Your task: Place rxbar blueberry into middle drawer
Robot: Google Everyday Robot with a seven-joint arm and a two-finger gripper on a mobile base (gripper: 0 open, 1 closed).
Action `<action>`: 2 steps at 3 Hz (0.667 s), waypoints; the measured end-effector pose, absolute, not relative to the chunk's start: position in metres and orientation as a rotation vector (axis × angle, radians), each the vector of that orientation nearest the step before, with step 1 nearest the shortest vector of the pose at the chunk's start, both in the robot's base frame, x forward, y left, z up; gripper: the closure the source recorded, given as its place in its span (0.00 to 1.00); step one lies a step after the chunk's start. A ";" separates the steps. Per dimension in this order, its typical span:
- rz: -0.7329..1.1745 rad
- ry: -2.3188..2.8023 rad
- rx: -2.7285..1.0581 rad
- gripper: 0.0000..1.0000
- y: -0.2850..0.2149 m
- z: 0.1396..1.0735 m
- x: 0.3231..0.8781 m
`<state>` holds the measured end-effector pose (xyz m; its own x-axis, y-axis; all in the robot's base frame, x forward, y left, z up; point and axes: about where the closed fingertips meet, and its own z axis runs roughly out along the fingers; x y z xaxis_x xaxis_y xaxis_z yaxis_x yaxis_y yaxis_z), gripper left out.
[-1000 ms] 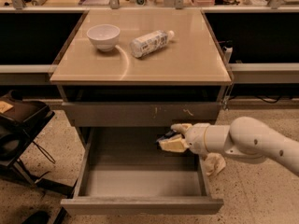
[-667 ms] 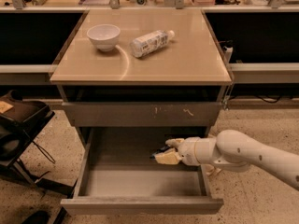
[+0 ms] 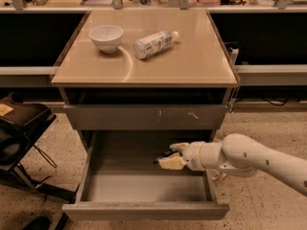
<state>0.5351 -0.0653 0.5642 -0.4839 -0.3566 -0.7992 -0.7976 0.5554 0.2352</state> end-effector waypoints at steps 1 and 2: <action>0.858 2.176 -0.852 1.00 -0.074 0.511 0.536; 0.961 2.293 -0.754 1.00 -0.080 0.431 0.526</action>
Offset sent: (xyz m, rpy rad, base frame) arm -0.0106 -0.0300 -0.2131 0.0719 0.4197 -0.1221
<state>0.5261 -0.0796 0.4305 -0.6992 -0.2842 -0.6560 -0.6670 0.5897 0.4554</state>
